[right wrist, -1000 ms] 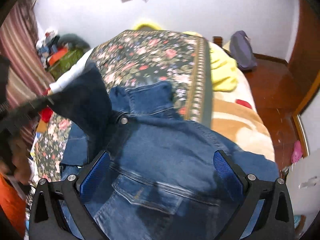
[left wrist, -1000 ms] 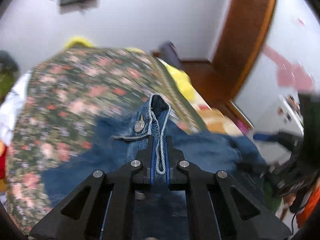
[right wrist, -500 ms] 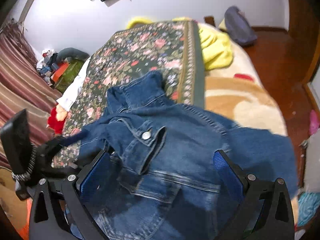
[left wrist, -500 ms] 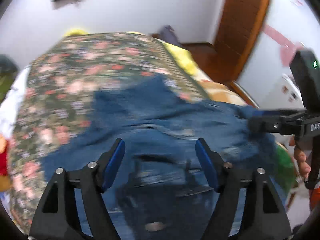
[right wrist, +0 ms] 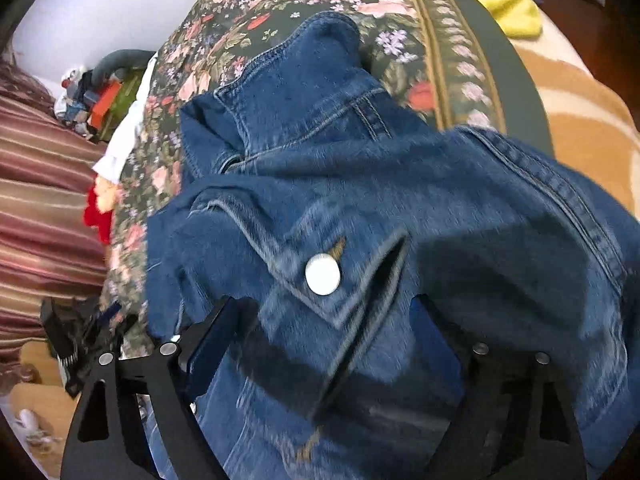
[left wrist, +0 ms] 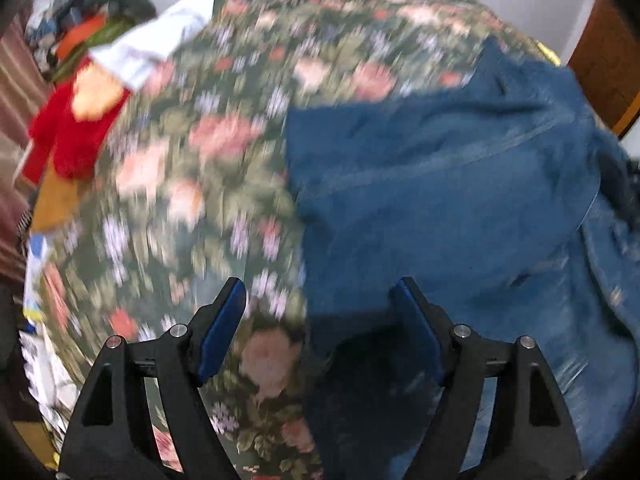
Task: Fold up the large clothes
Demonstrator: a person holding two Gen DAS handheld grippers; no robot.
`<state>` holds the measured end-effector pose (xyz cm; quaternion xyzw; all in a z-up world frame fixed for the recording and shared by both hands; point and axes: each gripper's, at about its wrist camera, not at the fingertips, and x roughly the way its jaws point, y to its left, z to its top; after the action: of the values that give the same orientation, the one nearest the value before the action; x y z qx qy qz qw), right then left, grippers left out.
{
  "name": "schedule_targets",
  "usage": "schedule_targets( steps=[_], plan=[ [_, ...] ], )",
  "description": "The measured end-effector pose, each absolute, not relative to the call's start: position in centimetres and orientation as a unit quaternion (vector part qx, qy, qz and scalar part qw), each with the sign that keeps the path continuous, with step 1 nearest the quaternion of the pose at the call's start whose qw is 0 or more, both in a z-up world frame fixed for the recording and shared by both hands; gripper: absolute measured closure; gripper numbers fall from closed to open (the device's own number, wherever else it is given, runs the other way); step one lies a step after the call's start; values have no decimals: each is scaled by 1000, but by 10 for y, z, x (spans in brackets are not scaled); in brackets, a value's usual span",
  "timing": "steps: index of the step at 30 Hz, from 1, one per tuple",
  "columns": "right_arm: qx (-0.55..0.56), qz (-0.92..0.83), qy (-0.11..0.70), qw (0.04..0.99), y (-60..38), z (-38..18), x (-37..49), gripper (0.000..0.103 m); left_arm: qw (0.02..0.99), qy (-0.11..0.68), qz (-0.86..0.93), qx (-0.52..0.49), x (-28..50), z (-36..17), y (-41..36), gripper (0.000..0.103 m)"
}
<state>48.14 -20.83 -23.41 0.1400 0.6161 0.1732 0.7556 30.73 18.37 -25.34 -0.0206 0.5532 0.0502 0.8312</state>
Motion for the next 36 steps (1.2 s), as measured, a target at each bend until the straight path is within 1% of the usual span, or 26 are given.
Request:
schedule_targets(
  steps=[2,4,6,7,8,9,11,12,13,18,21,23,27,30,32,36],
  plan=[
    [129,178,608,763,-200,-234,484,16,824,564,43,-45,299,-271,191,26],
    [128,175,602,768,-193,-235,486,22,821,566,39,-66,296,-279,195,23],
    [117,169,600,773,-190,-233,486,42,826,558,39,-68,295,-279,194,22],
    [112,164,600,775,-188,-231,486,47,828,556,36,-66,296,-278,193,22],
    [112,164,599,776,-189,-228,486,57,829,555,31,-63,296,-277,190,22],
    [118,171,593,778,-190,-224,485,64,831,553,27,-59,296,-276,188,22],
    [135,191,584,777,-193,-213,482,70,833,550,20,-47,296,-274,182,22],
    [136,193,575,784,-194,-205,479,80,833,551,17,-44,295,-273,180,22],
    [125,190,559,797,-194,-192,475,85,832,553,14,-40,294,-274,178,22],
    [115,205,510,827,-204,-140,460,90,820,571,8,-37,297,-283,176,21],
    [96,202,496,839,-209,-126,449,93,818,571,34,-51,299,-287,183,21],
    [86,197,493,843,-216,-122,440,93,821,565,56,-57,301,-285,187,21],
    [49,165,512,841,-222,-134,431,92,819,564,89,-50,302,-278,192,21],
    [72,158,565,806,-232,-158,430,92,821,564,68,-57,294,-265,189,21],
    [81,154,589,789,-237,-171,430,92,835,546,50,-48,287,-243,179,21],
    [84,137,594,788,-247,-185,424,92,859,512,12,-23,291,-200,146,21]
  ],
)
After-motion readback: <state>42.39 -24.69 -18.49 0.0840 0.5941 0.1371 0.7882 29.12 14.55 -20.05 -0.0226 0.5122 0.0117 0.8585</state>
